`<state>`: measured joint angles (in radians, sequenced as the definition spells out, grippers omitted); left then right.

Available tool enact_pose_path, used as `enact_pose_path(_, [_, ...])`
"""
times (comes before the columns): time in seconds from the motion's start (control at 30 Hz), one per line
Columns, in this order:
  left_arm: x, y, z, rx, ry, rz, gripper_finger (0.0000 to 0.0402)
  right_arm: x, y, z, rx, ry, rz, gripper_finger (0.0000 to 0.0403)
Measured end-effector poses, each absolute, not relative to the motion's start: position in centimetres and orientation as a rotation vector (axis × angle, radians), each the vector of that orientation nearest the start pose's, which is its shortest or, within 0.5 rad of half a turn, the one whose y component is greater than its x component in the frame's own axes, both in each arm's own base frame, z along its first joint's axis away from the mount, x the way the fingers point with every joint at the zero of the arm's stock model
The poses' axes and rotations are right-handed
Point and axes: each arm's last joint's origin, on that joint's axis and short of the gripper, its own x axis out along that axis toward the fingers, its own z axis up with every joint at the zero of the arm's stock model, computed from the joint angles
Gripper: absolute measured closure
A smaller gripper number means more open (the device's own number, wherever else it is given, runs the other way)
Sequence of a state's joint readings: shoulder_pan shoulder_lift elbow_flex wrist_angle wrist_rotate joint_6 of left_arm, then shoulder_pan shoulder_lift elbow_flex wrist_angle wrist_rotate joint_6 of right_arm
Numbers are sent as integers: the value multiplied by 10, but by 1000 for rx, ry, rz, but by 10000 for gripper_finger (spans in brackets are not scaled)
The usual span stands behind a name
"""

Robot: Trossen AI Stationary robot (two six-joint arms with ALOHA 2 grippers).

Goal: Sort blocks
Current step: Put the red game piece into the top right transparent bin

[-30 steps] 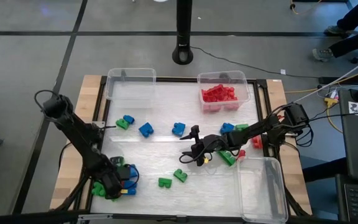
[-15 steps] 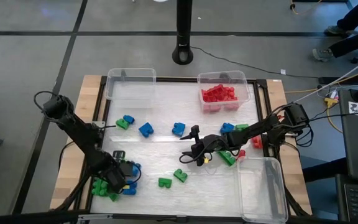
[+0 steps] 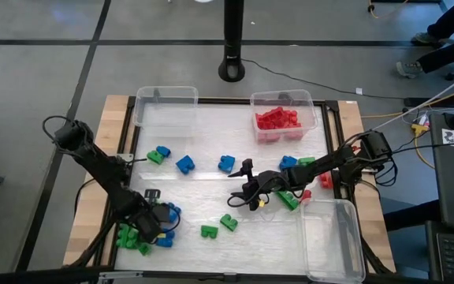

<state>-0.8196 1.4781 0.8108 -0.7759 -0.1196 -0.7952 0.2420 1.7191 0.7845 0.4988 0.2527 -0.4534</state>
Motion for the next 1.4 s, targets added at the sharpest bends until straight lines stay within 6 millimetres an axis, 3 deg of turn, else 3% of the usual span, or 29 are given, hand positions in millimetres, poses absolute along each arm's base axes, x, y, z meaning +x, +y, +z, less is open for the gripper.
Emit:
enact_pose_path(0.33, [163, -167, 172, -12, 1383, -25, 309, 331, 74, 163, -553, 419, 86, 78])
enact_pose_path(1.0, [156, -155, 206, -66, 1223, -58, 308, 331, 74, 163, -554, 419, 85, 78])
enact_pose_path(1.4, [154, -147, 216, -78, 1165, -36, 305, 332, 74, 163, -554, 415, 79, 78])
